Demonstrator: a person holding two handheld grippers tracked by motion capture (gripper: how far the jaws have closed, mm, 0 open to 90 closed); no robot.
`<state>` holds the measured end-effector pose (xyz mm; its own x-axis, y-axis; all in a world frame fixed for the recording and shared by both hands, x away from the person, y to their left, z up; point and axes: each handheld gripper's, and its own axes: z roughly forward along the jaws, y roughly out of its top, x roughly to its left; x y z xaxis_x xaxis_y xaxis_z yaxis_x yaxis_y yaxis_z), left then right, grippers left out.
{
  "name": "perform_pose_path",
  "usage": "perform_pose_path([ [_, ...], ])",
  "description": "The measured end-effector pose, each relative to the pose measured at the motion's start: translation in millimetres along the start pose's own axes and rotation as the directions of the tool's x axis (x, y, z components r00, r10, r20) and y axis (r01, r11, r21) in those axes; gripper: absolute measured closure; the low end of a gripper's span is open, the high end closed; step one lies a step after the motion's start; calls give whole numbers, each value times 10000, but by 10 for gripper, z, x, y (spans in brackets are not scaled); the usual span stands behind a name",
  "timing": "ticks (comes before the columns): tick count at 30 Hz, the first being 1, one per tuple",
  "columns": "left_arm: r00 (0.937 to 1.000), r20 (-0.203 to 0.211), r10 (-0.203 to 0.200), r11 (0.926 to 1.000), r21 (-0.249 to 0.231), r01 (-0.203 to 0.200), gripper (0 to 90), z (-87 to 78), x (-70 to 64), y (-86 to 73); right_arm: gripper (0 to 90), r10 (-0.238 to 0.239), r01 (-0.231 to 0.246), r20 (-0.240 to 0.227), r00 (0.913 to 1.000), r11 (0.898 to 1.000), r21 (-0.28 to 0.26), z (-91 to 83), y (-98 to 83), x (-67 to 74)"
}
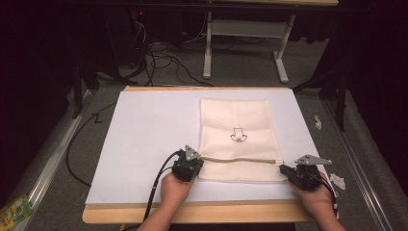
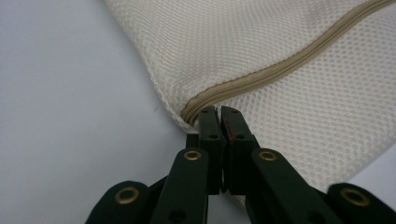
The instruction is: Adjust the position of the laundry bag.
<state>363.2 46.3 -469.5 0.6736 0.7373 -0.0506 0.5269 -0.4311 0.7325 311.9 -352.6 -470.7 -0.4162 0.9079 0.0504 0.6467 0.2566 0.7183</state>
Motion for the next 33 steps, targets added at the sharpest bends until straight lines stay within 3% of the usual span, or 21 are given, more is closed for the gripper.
perform_pose_path([
  [3, 9997, -130, 221, 9997, 123, -220, 883, -201, 38, -87, 867, -347, 346, -333, 9988, 9994, -9, 9, 20, 123],
  [5, 9996, -89, 251, 9995, 177, -249, 883, -243, 51, -130, 866, -481, 482, -433, 9979, 9988, 12, 10, 25, 171],
  [6, 9998, 82, 180, 9995, 242, -182, 882, -275, 69, -181, 862, -682, 688, -508, 9964, 9976, 98, 6, 25, 270],
  [8, 9956, 837, -431, 9987, 317, 406, 881, -359, 122, -301, 851, -837, 848, -584, 9948, 9962, 173, -11, 12, 325],
  [11, 9964, 803, -285, 9995, 160, 273, 872, -430, 148, -296, 831, -773, 782, -653, 9949, 9969, 114, -44, 1, 343],
  [12, 9940, 969, -500, 9987, -13, 504, 850, -464, 175, -296, 805, -711, 710, -695, 9950, 9975, -33, -82, 0, 344],
  [13, 9940, 969, -500, 9987, -13, 504, 799, -464, 175, -296, 778, -693, 686, -689, 9952, 9976, -125, -103, 5, 342],
  [14, 9946, 958, -402, 9975, -543, 456, 728, -514, 199, -266, 739, -604, 587, -705, 9957, 9979, -267, -122, 16, 338],
  [15, 9946, 958, -402, 9975, -543, 456, 666, -514, 199, -266, 739, -604, 587, -705, 9957, 9979, -267, -122, 16, 338],
  [16, 9970, 718, -278, 9917, -1233, 365, 608, -575, 223, -227, 675, -386, 333, -716, 9967, 9967, -736, -160, 61, 291],
  [17, 9970, 718, -278, 9917, -1233, 365, 546, -575, 223, -227, 675, -386, 333, -716, 9967, 9967, -736, -160, 61, 291],
  [18, 9988, 370, -331, 9826, -1817, 393, 504, -606, 244, -225, 637, 16, -63, -475, 9989, 9950, -999, -169, 119, 221],
  [20, 9977, 206, -639, 9758, -2084, 668, 462, -607, 275, -240, 624, 309, -344, -372, 9988, 9946, -983, -115, 141, 162],
  [25, 9960, -51, -896, 9737, -2107, 865, 399, -567, 342, -263, 551, 442, -469, -626, 9971, 9980, -430, 65, 128, 184],
  [29, 9960, -182, -877, 9775, -1939, 826, 392, -534, 378, -287, 554, 619, -637, -648, 9960, 9976, -263, 108, 119, 194],
  [33, 9957, -190, -905, 9752, -2042, 848, 389, -548, 371, -281, 571, 535, -530, -624, 9966, 9986, 91, 144, 92, 212],
])
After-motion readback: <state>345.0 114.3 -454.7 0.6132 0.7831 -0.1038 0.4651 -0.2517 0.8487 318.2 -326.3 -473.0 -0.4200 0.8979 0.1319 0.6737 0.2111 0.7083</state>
